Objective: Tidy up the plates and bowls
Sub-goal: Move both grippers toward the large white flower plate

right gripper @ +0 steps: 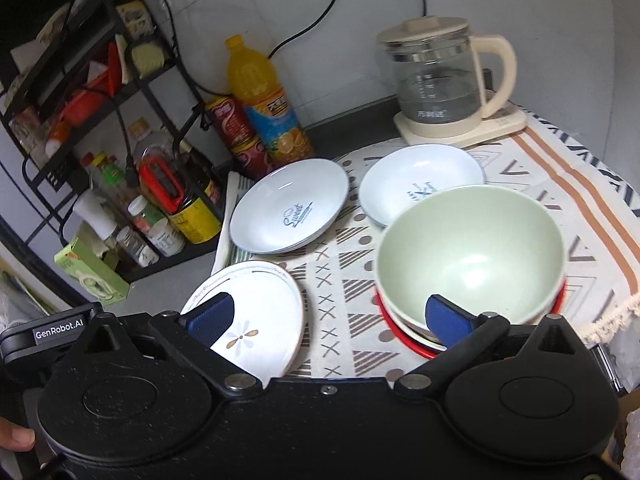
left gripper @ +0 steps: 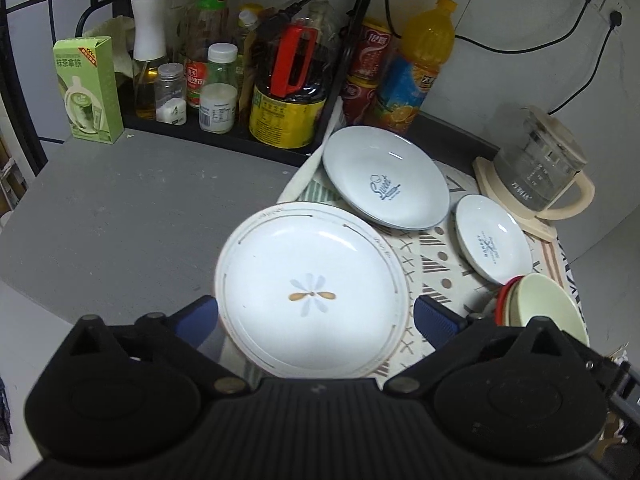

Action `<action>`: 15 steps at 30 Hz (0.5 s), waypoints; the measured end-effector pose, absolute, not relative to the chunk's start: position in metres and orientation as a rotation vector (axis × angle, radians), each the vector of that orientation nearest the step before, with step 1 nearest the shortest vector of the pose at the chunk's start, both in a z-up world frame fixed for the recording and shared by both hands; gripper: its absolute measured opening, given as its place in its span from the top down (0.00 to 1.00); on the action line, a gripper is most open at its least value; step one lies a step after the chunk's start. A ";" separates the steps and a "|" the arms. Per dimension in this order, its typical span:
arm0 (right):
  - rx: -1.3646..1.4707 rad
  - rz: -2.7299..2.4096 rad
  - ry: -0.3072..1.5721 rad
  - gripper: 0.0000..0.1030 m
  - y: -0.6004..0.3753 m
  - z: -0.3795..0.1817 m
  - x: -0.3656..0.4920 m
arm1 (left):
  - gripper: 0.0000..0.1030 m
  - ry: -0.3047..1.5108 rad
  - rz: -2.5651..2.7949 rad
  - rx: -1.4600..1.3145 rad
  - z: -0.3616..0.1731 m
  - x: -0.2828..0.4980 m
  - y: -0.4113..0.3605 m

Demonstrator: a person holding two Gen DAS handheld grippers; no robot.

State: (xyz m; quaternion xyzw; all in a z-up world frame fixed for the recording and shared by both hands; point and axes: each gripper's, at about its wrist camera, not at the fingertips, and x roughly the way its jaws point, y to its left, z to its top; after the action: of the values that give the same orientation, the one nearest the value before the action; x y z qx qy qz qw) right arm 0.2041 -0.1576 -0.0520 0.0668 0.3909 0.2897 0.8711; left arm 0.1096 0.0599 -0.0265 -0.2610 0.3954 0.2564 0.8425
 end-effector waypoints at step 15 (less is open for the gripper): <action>0.020 0.622 0.880 0.00 -0.099 -0.052 0.226 | 0.00 0.881 0.480 -0.475 -0.034 0.130 0.110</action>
State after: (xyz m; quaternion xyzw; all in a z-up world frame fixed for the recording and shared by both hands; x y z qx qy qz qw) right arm 0.2263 -0.0988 -0.0521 0.0097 0.4190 0.2960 0.8583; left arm 0.1300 0.1102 -0.0337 -0.2254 0.4183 0.2281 0.8498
